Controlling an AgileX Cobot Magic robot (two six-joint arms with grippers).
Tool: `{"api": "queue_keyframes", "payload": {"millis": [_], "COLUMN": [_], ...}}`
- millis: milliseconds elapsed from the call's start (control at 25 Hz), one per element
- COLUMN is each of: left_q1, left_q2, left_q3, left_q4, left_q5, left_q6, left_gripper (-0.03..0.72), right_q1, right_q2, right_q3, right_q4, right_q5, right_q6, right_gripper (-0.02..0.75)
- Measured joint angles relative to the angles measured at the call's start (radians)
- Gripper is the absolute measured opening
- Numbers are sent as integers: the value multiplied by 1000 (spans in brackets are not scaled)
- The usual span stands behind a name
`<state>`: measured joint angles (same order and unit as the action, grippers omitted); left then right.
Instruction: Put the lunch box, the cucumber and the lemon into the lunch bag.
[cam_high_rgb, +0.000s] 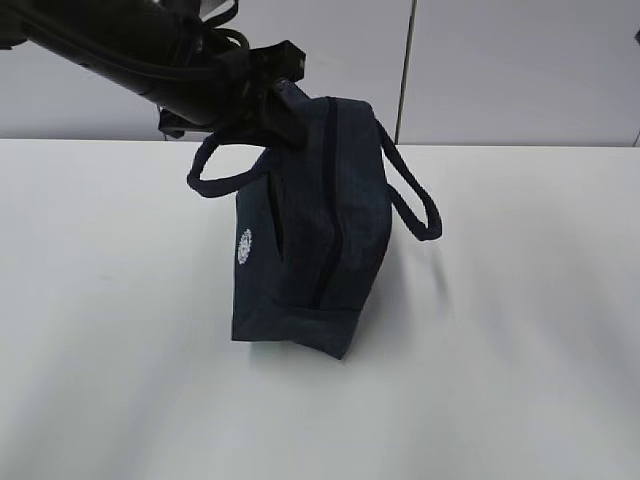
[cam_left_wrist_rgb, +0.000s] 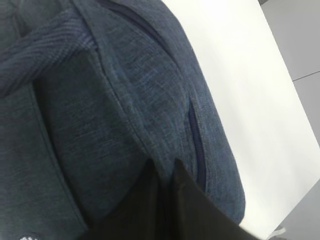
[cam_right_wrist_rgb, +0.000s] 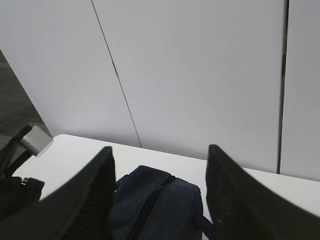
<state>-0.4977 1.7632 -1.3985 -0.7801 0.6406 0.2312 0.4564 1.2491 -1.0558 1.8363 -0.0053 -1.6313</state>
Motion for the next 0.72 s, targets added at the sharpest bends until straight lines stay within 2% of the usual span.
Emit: {"api": "queue_keyframes", "payload": {"millis": [320,720], "left_q1": [0,0], "left_q2": [26,100], "left_q3": [0,0], "left_q4": [-23,5], "left_q5": [-13,-33], "left_q6": [0,0], "left_gripper": [-6,-6], "right_q1": [0,0], "right_q2": [0,0], "right_q3": [0,0], "right_q4": [2,3], "right_q5": [-45,-58], "right_q6": [-36,-50], "right_gripper": [435,435]}}
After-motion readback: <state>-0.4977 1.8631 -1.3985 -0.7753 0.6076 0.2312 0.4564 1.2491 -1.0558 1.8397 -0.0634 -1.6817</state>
